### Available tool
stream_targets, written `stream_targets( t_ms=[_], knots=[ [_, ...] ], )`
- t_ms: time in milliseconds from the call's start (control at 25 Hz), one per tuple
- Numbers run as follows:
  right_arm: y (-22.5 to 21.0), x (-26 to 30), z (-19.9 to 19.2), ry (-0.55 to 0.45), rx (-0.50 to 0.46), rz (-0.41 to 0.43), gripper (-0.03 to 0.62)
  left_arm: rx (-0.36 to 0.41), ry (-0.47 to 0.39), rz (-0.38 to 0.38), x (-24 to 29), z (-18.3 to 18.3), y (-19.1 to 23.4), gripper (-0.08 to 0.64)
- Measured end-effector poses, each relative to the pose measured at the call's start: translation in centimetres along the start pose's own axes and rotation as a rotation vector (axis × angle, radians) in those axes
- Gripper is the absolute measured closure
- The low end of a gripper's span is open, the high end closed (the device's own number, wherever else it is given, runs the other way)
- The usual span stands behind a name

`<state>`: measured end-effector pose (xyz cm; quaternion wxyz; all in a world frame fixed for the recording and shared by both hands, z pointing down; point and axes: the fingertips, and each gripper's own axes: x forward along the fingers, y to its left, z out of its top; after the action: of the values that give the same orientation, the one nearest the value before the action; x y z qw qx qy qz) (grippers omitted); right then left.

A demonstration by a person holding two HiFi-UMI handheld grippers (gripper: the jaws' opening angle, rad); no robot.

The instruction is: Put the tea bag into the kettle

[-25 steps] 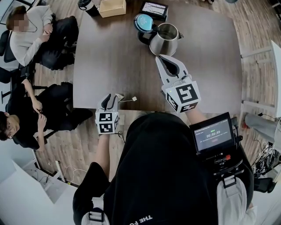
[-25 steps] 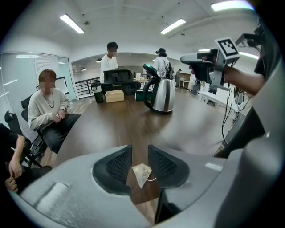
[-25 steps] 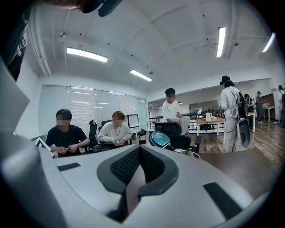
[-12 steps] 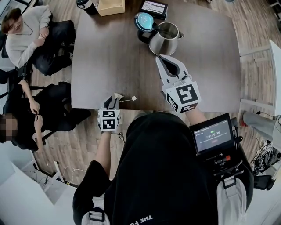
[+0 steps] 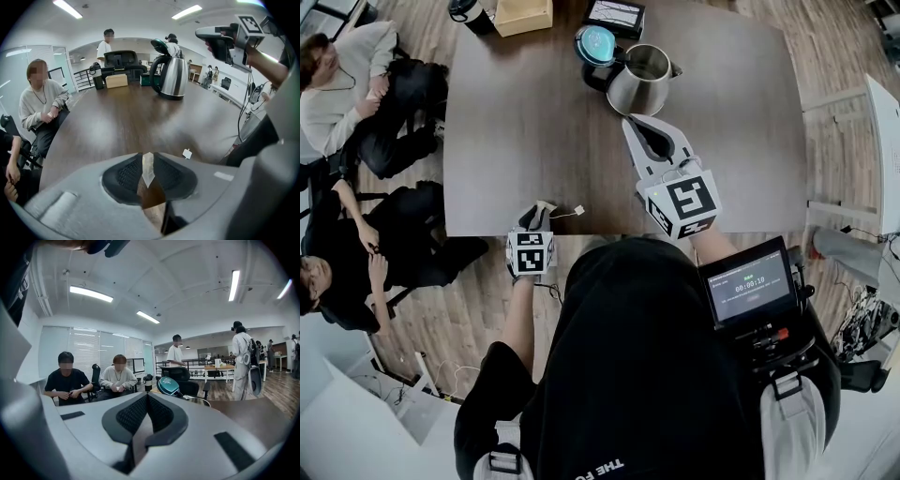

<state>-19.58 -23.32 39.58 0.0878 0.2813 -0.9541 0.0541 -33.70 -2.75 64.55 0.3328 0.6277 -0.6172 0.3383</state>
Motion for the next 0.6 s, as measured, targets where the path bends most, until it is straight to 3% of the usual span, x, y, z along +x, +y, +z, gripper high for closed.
stream_targets(
  t_ms=[80,600],
  knots=[
    [-0.11,-0.06,-0.03,0.001,-0.001,-0.003,0.588,0.008,0.005,0.01,0.17,-0.06,0.12,0.516],
    [-0.28,0.03,-0.02,0.002,0.002,-0.012,0.588,0.015,0.008,-0.002,0.92,0.24,0.03,0.554]
  ],
)
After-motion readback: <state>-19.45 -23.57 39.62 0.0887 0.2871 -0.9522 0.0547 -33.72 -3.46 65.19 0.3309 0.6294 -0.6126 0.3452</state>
